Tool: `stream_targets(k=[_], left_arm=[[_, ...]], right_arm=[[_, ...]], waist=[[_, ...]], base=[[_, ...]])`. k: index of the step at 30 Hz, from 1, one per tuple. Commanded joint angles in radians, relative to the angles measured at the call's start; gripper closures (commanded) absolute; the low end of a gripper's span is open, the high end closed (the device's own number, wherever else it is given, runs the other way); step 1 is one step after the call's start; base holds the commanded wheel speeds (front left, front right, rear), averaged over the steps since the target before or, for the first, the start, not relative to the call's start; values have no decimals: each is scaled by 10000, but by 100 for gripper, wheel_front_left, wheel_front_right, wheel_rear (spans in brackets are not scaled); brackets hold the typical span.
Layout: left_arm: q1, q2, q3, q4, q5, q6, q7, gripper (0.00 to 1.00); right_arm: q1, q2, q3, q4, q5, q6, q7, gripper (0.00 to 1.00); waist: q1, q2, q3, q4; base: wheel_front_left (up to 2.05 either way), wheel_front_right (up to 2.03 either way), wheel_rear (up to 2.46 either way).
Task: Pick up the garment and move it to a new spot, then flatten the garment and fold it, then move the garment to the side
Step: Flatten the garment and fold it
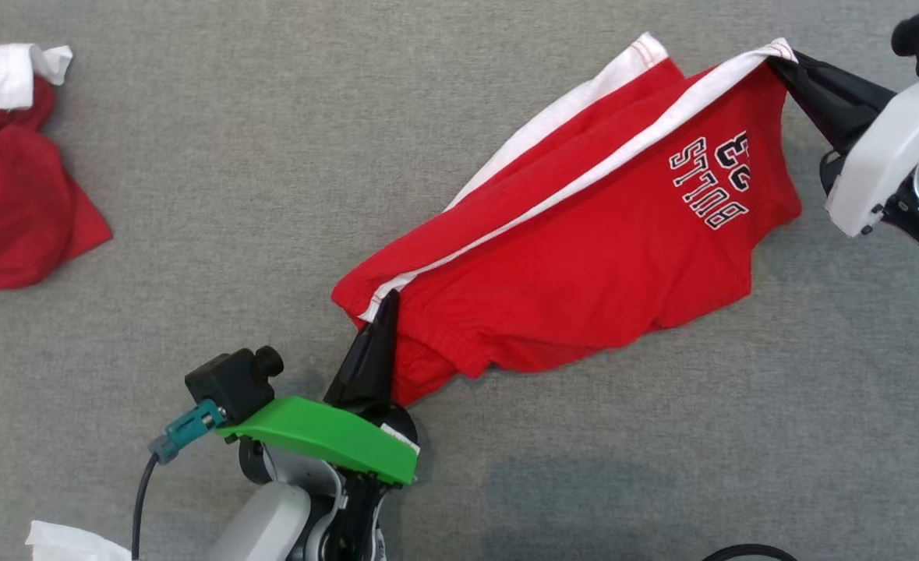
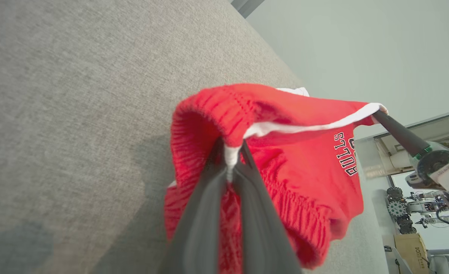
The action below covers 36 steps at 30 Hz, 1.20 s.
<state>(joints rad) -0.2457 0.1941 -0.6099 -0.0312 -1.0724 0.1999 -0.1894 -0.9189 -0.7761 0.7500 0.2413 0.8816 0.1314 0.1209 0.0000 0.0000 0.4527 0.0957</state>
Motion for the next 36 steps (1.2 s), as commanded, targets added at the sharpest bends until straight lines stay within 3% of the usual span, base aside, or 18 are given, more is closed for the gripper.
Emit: stream_targets(k=[1, 13, 30, 31, 32, 33, 35, 36], left_arm=[[-190, -69, 16, -35, -64, 44, 30, 100], [-671, -304, -313, -16, -78, 284, 640, 100], [-456, -117, -376, -457, 170, 808, 674, 100], [-432, -132, -400, -434, 169, 818, 685, 100], [-420, -137, -416, -416, 171, 830, 692, 98], [-414, -134, -412, -403, 170, 831, 692, 96], [-427, -79, -382, -355, 248, 904, 636, 82], [-435, -73, -363, -340, 266, 935, 601, 60]], right_arm=[[-243, -2, 134, 177, 96, -14, -51, 100], [-1961, 144, 2187, 1700, 960, -14, -305, 100], [-3016, 445, 4053, 2819, 1215, -14, -1794, 100], [-3049, 494, 4154, 2880, 1220, -14, -1883, 87], [-3088, 541, 4271, 2909, 1205, -14, -1975, 56], [-3124, 572, 4355, 2971, 1243, -14, -2069, 0], [-3204, 602, 4458, 3113, 1322, -14, -2251, 0], [-3215, 625, 4493, 3165, 1400, -14, -2318, 0]], waist=[[0, 0, 433, 670], [0, 0, 597, 951], [0, 0, 403, 913], [0, 0, 386, 910], [0, 0, 373, 904], [0, 0, 361, 898], [0, 0, 323, 880], [0, 0, 292, 863]], base=[[0, 0, 0], [0, 0, 0], [0, 0, 0], [0, 0, 0], [0, 0, 0], [0, 0, 0], [0, 0, 0], [0, 0, 0]])
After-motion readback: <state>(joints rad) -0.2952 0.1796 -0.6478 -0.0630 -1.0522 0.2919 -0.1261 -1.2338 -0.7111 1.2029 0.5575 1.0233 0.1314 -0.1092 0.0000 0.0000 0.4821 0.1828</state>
